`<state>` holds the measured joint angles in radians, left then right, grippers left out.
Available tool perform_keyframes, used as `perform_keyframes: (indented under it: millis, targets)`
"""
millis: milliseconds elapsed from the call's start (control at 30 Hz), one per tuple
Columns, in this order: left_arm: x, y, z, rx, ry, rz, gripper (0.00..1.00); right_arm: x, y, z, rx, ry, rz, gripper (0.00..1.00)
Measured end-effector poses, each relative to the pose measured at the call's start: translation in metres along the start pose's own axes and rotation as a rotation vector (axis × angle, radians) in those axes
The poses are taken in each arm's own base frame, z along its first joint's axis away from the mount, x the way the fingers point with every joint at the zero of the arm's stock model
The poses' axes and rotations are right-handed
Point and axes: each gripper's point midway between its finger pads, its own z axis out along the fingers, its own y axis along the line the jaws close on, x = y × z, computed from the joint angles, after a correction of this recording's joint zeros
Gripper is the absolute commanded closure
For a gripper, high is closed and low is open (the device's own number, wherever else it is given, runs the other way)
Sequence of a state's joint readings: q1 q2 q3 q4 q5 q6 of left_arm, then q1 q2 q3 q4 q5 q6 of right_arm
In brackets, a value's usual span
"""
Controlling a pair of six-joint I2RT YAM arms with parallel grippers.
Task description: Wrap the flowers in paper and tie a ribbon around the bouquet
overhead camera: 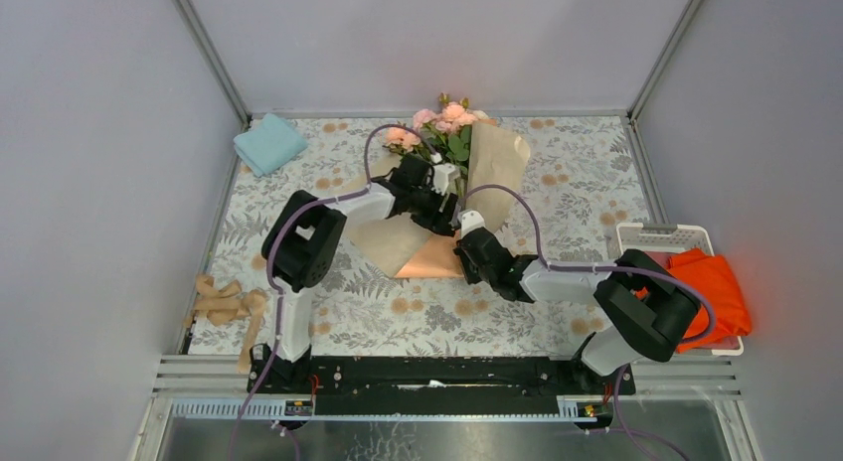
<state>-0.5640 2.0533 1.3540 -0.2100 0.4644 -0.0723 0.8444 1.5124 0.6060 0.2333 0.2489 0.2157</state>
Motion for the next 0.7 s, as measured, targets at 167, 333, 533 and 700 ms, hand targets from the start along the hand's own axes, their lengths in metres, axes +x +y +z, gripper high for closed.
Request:
perform_keyframes:
  millis: [167, 333, 533, 700]
  targets:
    - [-0.009, 0.031, -0.024, -0.003, -0.039, -0.119, 0.17, 0.000, 0.001, 0.004, -0.001, 0.020, -0.047, 1.00]
    - [-0.035, 0.038, -0.056, 0.004, -0.103, -0.146, 0.05, -0.001, 0.003, 0.005, 0.006, 0.037, -0.108, 1.00]
    - [-0.124, 0.002, -0.088, 0.078, -0.238, -0.038, 0.01, -0.005, 0.011, 0.010, 0.031, 0.055, -0.204, 1.00]
    - [-0.179, -0.049, -0.104, 0.108, -0.330, 0.137, 0.01, -0.008, 0.013, 0.012, 0.061, 0.076, -0.273, 1.00]
